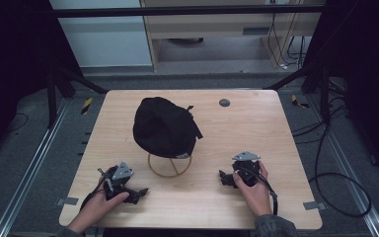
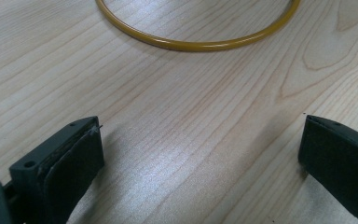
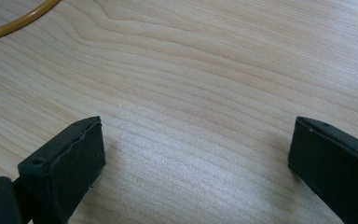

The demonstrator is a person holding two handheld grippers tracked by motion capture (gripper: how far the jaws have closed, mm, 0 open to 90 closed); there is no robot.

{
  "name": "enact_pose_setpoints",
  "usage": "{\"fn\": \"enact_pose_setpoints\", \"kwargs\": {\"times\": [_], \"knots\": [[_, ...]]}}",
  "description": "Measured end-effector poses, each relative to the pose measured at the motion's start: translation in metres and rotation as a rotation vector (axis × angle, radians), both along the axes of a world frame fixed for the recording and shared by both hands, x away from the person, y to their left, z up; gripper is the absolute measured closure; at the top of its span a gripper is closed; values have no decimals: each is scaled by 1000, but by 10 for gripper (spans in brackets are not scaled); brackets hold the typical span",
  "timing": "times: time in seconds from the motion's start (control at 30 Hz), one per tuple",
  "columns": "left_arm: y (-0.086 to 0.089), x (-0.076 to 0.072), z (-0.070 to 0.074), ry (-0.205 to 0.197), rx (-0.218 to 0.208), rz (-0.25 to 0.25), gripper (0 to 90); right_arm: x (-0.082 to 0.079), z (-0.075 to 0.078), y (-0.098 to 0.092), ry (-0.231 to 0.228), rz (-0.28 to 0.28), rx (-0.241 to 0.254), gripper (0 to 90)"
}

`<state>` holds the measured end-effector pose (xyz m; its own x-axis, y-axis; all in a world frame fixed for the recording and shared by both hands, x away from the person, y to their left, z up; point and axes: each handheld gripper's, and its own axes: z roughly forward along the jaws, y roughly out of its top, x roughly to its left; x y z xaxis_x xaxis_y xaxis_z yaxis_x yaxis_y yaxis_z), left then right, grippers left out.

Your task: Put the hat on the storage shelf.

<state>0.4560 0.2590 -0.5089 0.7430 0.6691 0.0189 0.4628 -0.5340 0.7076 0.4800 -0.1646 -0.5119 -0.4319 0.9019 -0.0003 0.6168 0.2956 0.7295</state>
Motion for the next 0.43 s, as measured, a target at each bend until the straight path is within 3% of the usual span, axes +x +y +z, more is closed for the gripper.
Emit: {"fn": "enact_pose_setpoints", "kwargs": {"times": [0.43], "knots": [[0, 0, 0, 0, 0, 0, 0, -7, 0, -1, 0, -19, -2, 36]]}}
